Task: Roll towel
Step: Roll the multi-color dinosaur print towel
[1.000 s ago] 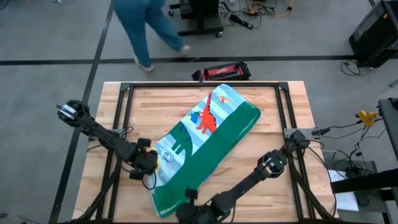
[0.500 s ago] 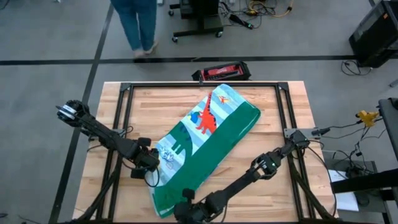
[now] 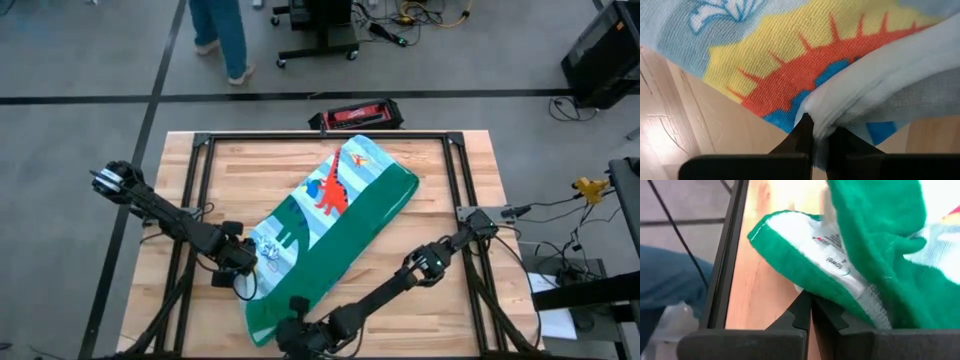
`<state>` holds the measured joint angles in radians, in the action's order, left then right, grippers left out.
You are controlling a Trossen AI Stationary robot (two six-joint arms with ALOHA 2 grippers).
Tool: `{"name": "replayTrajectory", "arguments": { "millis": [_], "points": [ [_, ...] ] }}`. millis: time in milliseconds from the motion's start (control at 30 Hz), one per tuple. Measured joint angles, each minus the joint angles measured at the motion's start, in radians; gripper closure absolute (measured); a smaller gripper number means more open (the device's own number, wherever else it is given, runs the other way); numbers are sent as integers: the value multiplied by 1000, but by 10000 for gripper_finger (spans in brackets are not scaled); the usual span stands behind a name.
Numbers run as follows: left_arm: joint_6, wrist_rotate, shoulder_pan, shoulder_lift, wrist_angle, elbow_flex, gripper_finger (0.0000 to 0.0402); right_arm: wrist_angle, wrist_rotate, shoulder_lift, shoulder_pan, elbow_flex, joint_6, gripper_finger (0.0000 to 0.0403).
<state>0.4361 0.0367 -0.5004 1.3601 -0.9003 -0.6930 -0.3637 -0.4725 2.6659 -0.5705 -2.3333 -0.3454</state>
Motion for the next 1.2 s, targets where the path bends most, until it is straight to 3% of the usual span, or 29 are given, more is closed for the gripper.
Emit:
{"name": "replayTrajectory", "arguments": {
  "millis": [167, 400, 833, 967, 1100, 1200],
  "points": [
    [3, 2, 0, 8, 14, 0, 398, 12, -134, -52, -22, -2, 116, 403],
    [15, 3, 0, 8, 22, 0, 398, 19, -112, -57, -36, -1, 248, 389],
    [19, 4, 0, 8, 22, 0, 397, 75, -96, -52, -51, 0, 316, 196],
    [12, 4, 0, 8, 22, 0, 397, 144, -93, -47, -55, -2, 378, 161],
    [9, 4, 1, 8, 22, 0, 397, 165, 71, -2, -25, 0, 360, 145],
    [10, 4, 1, 8, 24, 0, 397, 221, 107, 26, 6, 3, 402, 141]
  ]
}}
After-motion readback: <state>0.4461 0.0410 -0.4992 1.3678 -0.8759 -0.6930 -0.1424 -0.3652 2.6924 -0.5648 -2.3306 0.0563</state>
